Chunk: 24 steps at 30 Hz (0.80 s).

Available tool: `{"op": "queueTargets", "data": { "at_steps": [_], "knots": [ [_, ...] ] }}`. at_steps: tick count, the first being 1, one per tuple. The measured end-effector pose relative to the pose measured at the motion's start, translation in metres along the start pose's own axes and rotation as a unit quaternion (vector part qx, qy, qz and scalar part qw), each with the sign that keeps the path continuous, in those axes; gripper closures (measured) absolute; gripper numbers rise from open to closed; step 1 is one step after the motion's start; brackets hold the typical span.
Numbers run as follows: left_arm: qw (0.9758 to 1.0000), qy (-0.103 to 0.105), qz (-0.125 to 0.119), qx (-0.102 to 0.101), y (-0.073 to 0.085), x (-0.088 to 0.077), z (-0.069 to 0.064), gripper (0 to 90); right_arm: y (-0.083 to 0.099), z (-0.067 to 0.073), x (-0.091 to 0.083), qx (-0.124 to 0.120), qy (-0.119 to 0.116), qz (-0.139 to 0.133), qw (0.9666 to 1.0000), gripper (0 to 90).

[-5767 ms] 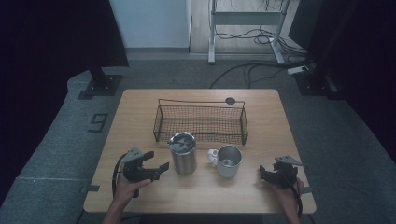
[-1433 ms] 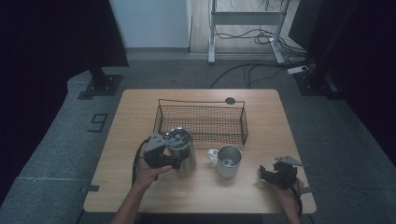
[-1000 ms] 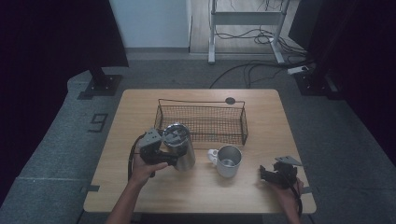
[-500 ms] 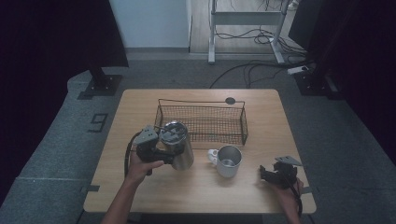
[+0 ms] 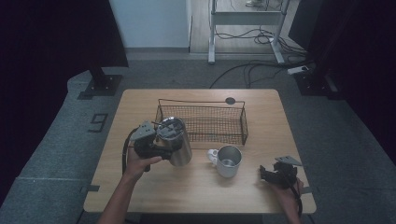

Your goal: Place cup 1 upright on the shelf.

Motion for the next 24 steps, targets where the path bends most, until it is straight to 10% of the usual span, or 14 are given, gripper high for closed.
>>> {"op": "queueTargets", "data": {
  "at_steps": [24],
  "knots": [
    [0.9999,-0.015,-0.002,-0.001,-0.017,0.004,0.014,4.3,0.0,0.0,0.0,0.001,0.001,-0.001,1.0,12.9]
  ]
}}
Point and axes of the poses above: each handheld gripper's, and its own axes: x roughly forward along the jaws, y roughly out of its underside, z roughly to its left, the point moved 9 cm from there along x, roughly forward along the jaws, and after that the axes turned 5 degrees about -x, right-handed, at the moved point
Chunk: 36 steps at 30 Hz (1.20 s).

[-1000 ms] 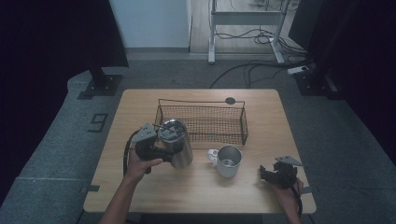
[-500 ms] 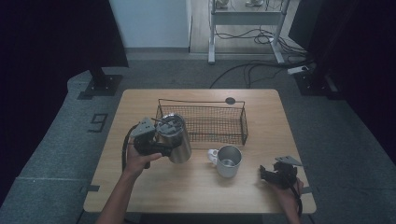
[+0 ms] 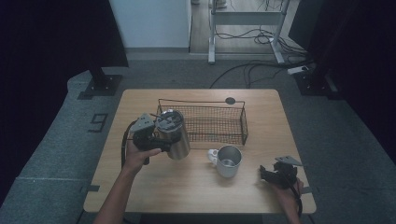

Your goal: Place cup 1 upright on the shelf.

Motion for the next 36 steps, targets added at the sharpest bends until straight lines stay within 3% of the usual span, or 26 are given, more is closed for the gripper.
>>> {"op": "queueTargets", "data": {
  "at_steps": [36],
  "knots": [
    [0.9999,-0.011,-0.001,0.01,-0.03,0.011,0.013,4.3,0.0,-0.001,0.0,-0.001,0.001,0.001,1.0,12.9]
  ]
}}
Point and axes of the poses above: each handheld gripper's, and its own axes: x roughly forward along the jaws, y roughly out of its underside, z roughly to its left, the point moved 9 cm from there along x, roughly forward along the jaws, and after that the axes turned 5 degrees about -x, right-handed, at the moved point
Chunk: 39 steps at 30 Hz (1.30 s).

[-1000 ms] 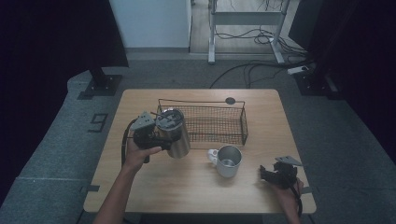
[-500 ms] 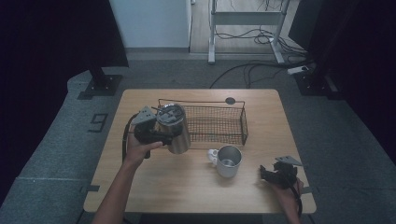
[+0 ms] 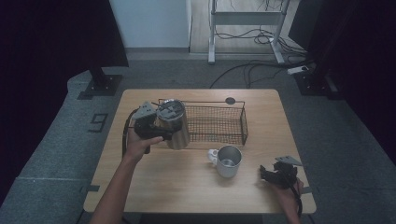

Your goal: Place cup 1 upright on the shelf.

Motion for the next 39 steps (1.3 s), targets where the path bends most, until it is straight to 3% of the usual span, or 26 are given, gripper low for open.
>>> {"op": "queueTargets", "data": {
  "at_steps": [39],
  "knots": [
    [0.9999,-0.006,0.007,-0.005,-0.016,0.015,0.016,4.3,0.0,0.0,0.0,0.0,0.001,-0.002,1.0,13.0]
  ]
}}
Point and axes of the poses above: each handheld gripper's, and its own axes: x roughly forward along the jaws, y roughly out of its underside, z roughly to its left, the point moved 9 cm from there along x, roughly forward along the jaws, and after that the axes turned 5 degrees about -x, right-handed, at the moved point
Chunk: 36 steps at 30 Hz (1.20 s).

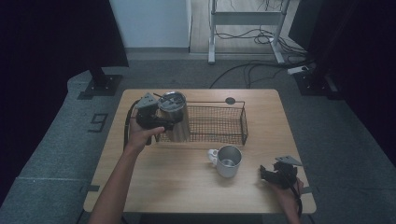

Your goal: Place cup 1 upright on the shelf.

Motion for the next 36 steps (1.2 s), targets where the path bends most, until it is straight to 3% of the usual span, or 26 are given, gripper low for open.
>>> {"op": "queueTargets", "data": {
  "at_steps": [26,36],
  "knots": [
    [0.9998,-0.015,0.001,-0.012,-0.02,0.016,0.023,4.3,0.0,0.0,0.0,0.0,0.0,0.0,1.0,13.0],
    [0.9998,-0.015,0.005,-0.008,-0.022,0.026,0.022,4.3,0.0,0.0,0.0,0.001,0.0,0.0,1.0,13.1]
  ]
}}
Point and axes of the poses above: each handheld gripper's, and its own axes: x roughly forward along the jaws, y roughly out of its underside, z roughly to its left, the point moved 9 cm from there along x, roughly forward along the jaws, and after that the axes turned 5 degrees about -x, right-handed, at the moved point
